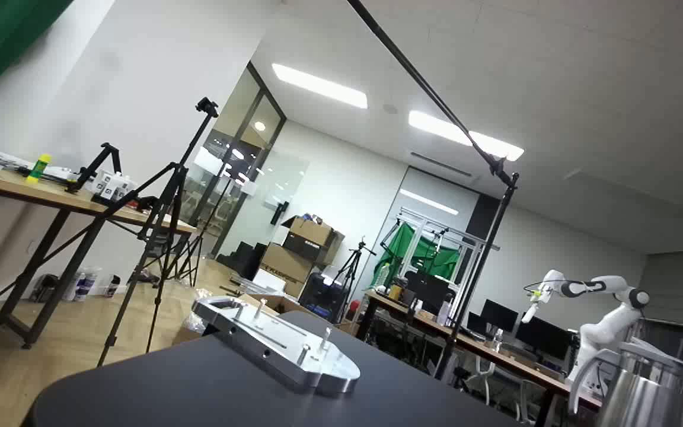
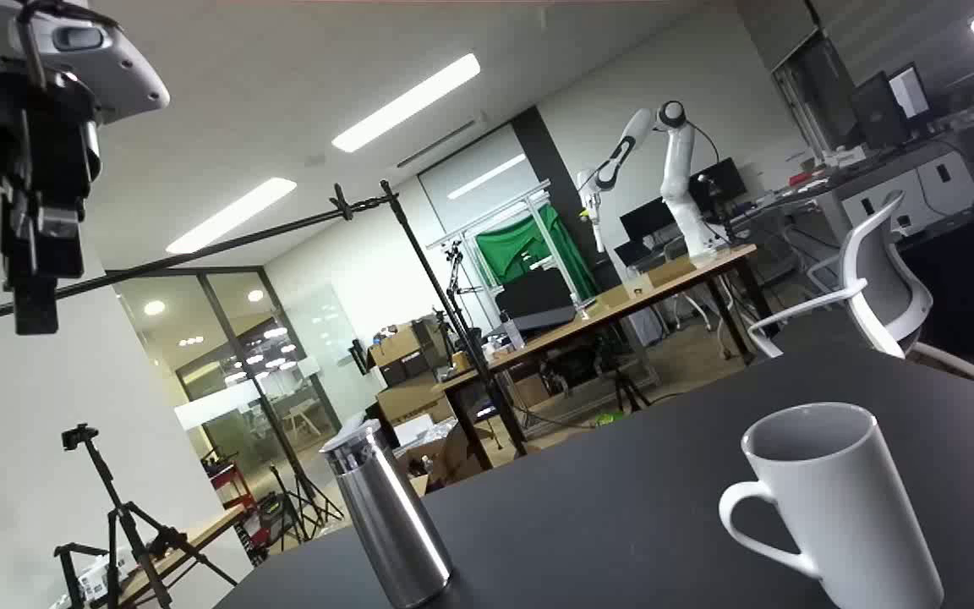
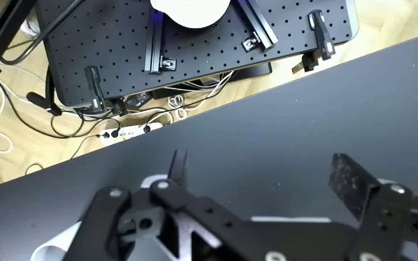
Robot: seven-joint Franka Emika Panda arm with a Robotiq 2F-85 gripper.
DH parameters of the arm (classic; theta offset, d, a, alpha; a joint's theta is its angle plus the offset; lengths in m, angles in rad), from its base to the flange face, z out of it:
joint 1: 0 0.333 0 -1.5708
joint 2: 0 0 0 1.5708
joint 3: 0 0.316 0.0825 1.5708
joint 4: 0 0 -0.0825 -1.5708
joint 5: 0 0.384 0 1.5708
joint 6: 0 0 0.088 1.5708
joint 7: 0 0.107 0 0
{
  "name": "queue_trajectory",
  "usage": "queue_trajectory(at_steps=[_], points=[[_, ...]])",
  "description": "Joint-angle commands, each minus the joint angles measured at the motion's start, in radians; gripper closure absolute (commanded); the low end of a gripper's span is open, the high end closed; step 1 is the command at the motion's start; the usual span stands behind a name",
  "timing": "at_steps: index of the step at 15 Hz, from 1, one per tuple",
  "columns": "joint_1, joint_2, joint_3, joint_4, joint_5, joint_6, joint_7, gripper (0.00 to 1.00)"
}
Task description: Close the flask
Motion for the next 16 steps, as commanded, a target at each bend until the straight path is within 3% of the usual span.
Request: queue_trajectory(at_steps=[1, 12, 16], points=[[-0.002, 0.001, 0.001, 0.002, 0.0, -0.001, -0.001, 0.0], [-0.002, -0.001, 0.001, 0.002, 0.0, 0.0, -0.001, 0.0], [-0.029, 0.117, -0.017, 0.068, -0.032, 0.121, 0.005, 0.0]])
